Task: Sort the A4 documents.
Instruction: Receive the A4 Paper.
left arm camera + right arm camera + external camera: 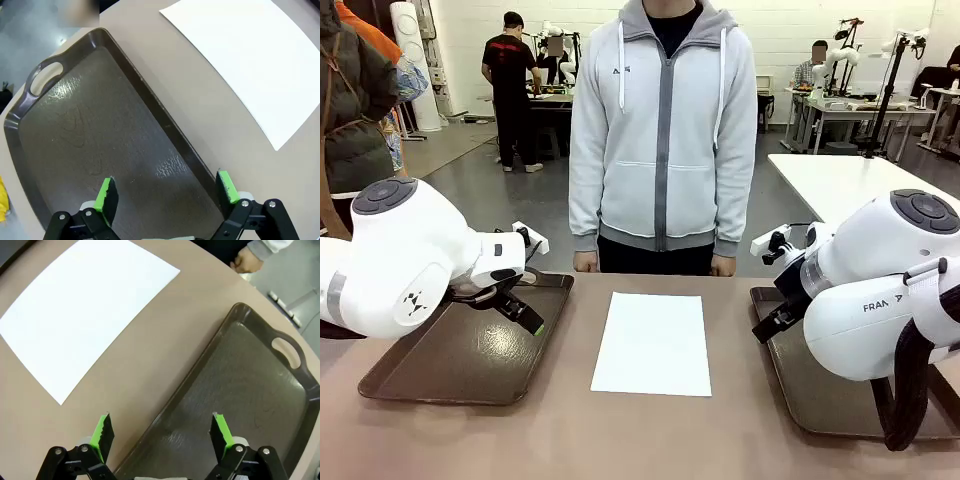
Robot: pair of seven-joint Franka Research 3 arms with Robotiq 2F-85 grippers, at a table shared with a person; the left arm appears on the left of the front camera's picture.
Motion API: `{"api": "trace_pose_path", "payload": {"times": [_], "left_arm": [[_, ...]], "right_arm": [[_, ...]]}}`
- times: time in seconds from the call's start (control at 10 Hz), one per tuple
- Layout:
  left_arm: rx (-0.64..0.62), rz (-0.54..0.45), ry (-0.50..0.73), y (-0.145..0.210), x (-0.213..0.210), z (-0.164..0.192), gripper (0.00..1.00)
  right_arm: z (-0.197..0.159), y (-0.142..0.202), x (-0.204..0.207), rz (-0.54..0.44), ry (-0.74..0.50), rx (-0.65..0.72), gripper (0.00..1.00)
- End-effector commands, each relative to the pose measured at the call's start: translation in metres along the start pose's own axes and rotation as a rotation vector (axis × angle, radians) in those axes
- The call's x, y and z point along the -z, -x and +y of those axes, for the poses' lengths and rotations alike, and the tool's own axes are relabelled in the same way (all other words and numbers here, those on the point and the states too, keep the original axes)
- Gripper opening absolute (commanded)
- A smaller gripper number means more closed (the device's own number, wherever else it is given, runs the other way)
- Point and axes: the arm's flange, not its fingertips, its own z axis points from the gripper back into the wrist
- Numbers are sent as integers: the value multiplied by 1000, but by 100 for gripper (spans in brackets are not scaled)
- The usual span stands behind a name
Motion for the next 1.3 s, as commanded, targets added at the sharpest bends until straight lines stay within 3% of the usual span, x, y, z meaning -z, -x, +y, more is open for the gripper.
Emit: {"api": "trace_pose_path", "payload": {"times": [0.0, 1.2], "left_arm": [[0, 0, 0, 0, 0, 0, 100], [0, 0, 0, 0, 0, 0, 100]], "right_arm": [[0, 0, 0, 0, 0, 0, 100], [0, 0, 0, 0, 0, 0, 100]]}}
